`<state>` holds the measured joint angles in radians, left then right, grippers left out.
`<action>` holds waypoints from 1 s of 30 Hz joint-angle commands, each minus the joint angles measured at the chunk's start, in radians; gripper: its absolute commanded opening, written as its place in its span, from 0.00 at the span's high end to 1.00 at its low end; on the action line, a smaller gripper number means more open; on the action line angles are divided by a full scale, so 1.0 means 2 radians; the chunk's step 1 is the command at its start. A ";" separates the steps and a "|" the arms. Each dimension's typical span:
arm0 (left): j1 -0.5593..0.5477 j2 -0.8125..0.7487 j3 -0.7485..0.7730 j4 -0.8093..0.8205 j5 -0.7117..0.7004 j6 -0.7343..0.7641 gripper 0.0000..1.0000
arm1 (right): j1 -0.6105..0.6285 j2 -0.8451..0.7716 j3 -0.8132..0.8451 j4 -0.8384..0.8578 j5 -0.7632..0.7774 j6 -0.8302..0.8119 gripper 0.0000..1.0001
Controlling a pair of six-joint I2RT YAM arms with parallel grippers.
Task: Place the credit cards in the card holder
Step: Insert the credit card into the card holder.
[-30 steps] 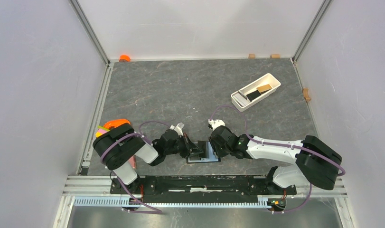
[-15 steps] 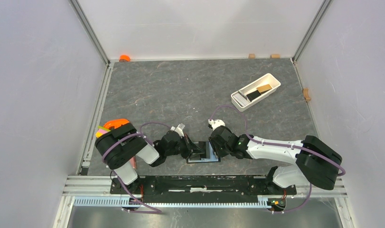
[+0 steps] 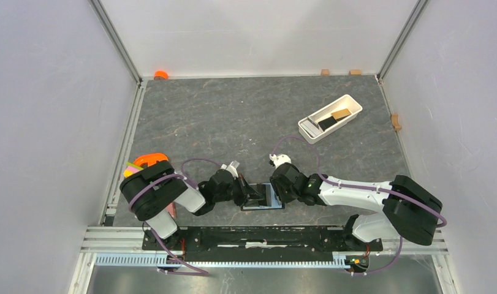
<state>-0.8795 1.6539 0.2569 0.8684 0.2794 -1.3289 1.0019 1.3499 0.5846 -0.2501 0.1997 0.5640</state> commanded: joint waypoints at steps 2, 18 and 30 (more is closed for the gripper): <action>-0.008 0.004 0.005 -0.065 -0.002 0.026 0.97 | 0.002 -0.001 -0.015 -0.040 0.024 -0.001 0.56; -0.008 0.011 0.013 -0.056 -0.038 0.039 0.95 | 0.002 -0.014 -0.018 -0.044 0.028 0.003 0.56; -0.008 0.008 0.014 -0.063 -0.046 0.051 0.95 | 0.002 -0.024 -0.013 -0.057 0.039 0.003 0.54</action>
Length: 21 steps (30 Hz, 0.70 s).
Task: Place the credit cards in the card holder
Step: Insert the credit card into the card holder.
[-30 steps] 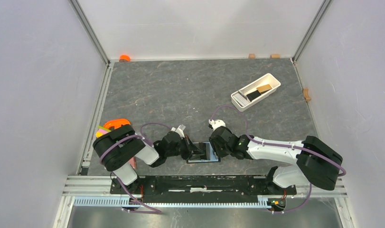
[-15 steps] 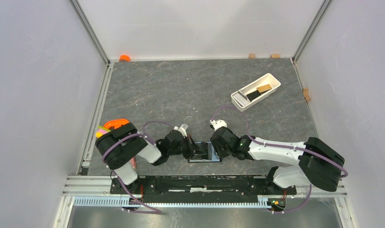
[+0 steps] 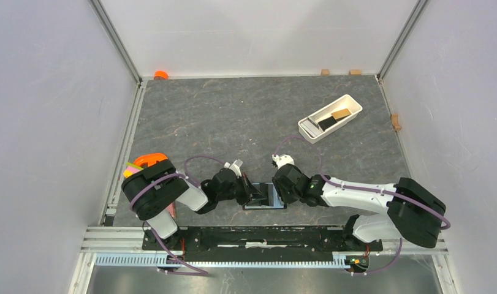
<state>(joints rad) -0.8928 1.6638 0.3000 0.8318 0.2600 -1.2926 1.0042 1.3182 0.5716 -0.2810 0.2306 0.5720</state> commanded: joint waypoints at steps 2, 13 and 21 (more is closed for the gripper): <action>-0.002 0.005 -0.006 -0.045 -0.035 0.035 0.95 | 0.001 -0.013 -0.003 -0.046 0.026 -0.002 0.53; -0.010 0.027 0.007 -0.032 -0.028 0.036 0.95 | 0.000 -0.044 -0.013 -0.022 0.003 0.000 0.50; -0.014 0.033 0.014 -0.033 -0.026 0.036 0.90 | -0.001 -0.027 -0.029 0.007 -0.024 0.002 0.57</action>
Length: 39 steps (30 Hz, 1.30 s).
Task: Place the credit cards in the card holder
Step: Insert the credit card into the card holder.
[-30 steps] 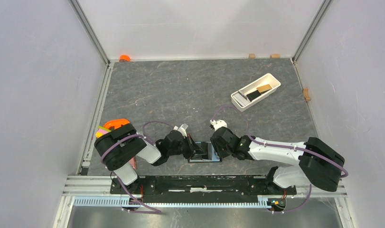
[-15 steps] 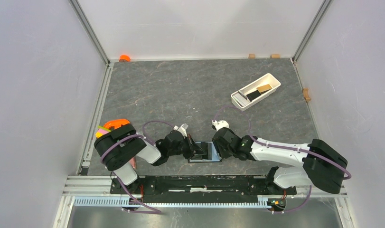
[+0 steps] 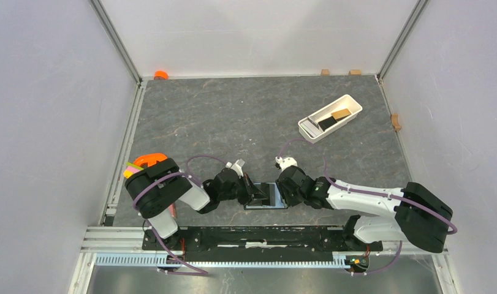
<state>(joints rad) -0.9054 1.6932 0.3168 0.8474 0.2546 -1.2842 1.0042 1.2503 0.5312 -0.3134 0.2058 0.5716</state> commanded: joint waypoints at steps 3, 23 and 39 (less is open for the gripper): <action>-0.010 0.019 0.012 -0.052 -0.023 0.036 0.85 | -0.001 0.009 -0.012 0.031 -0.017 0.002 0.63; -0.015 -0.117 0.092 -0.327 -0.081 0.157 0.49 | -0.001 0.004 -0.016 0.016 0.002 0.009 0.71; -0.015 -0.071 0.084 -0.248 -0.039 0.140 0.48 | 0.000 0.001 -0.019 0.016 0.003 0.014 0.63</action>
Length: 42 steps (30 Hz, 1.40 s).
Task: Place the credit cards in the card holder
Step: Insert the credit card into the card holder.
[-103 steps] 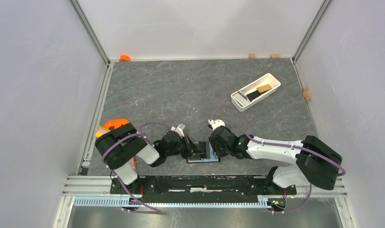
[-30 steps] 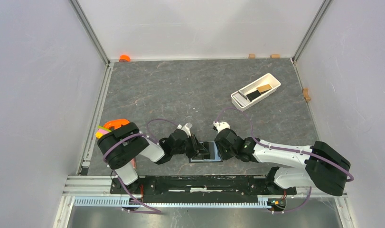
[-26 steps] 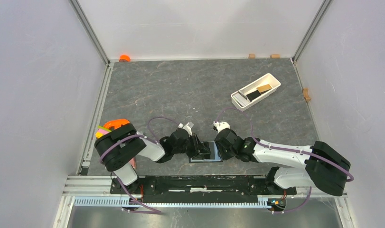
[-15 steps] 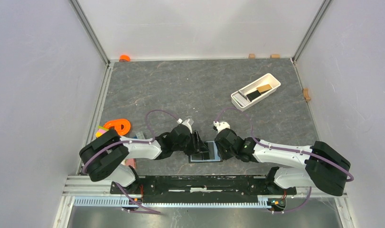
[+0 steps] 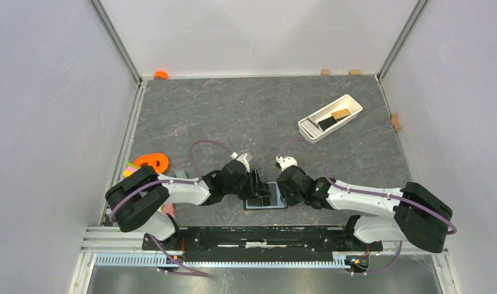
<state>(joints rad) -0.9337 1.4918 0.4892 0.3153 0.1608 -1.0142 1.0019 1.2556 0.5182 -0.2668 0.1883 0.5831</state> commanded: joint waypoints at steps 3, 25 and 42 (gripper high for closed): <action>-0.002 0.043 0.003 0.033 0.014 0.002 0.49 | 0.001 -0.007 -0.013 -0.009 0.014 0.012 0.57; -0.036 0.071 0.040 0.034 0.015 -0.014 0.49 | -0.035 -0.081 -0.025 -0.057 0.062 0.010 0.44; -0.053 0.082 0.051 0.033 0.012 -0.022 0.49 | -0.035 -0.054 -0.049 -0.033 0.034 0.015 0.46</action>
<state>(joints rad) -1.0138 1.6272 0.5716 0.4076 0.1890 -1.0374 0.9333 1.1244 0.4461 -0.3683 0.2897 0.5987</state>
